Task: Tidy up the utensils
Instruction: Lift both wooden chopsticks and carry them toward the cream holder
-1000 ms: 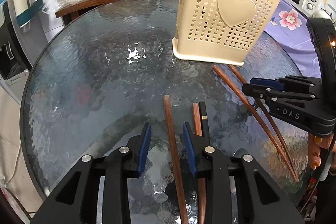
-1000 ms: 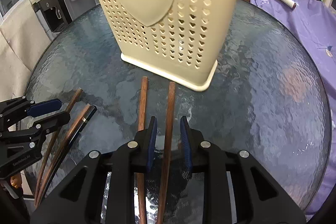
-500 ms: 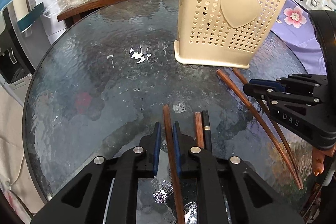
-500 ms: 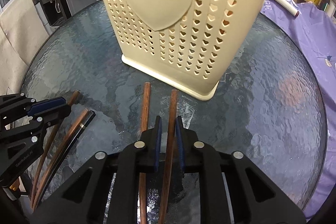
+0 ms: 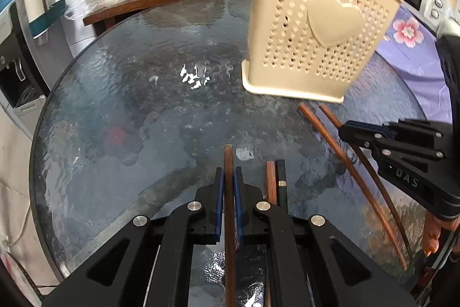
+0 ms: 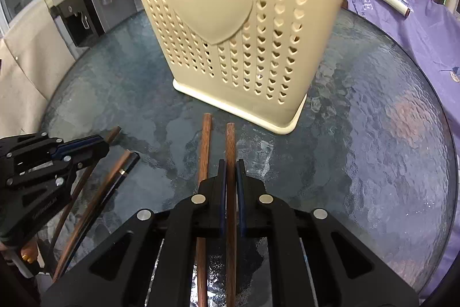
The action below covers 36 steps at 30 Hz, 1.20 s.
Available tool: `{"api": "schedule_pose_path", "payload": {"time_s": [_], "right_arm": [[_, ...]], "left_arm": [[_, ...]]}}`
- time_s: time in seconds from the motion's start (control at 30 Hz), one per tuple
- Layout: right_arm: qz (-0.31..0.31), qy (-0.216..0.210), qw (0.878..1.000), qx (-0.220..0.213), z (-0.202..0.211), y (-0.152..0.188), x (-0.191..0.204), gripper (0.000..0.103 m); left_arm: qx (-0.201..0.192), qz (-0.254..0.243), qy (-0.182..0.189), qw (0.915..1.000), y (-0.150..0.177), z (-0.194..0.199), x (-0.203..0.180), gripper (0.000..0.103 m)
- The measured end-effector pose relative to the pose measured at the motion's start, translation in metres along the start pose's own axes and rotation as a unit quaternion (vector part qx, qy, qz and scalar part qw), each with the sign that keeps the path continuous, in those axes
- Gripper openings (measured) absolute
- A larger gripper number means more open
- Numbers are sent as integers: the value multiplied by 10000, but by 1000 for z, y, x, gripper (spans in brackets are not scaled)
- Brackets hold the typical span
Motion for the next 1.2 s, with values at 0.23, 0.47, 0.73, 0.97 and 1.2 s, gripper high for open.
{"api": "schedule_pose_path", "payload": {"time_s": [0.23,0.47,0.73,0.97,1.2], "right_arm": [[-168,-332,9975,-605,42,-11,-11,8],[-328,-618,9917,-1083,90,-18,-20,8],[-338,-767,9862,-1424,132,-22,-12,8],[-315,-965,9815,-1626,165,-25,-10,8],[-322,-1099,9787,-1705,184,-26,-8,8]], "left_arm": [[-498,284,193,9982,-13,36,8,7],[-1083,426,289,9928,-29,81,11,7],[-1515,442,337,9869,-40,118,6,7],[-1833,393,328,9817,-50,147,5,7],[-2007,327,408,9782,-57,164,2,7]]}}
Point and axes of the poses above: each gripper's, at about its wrist camera, not at the fingertips, and z roughly against the way its jaws point, x to its left, y to its underside, the point moved 8 cm from there along -z, roughly the way its jaws point, and after that the axes turned 10 degrees about -z, right-handed, at the moved point
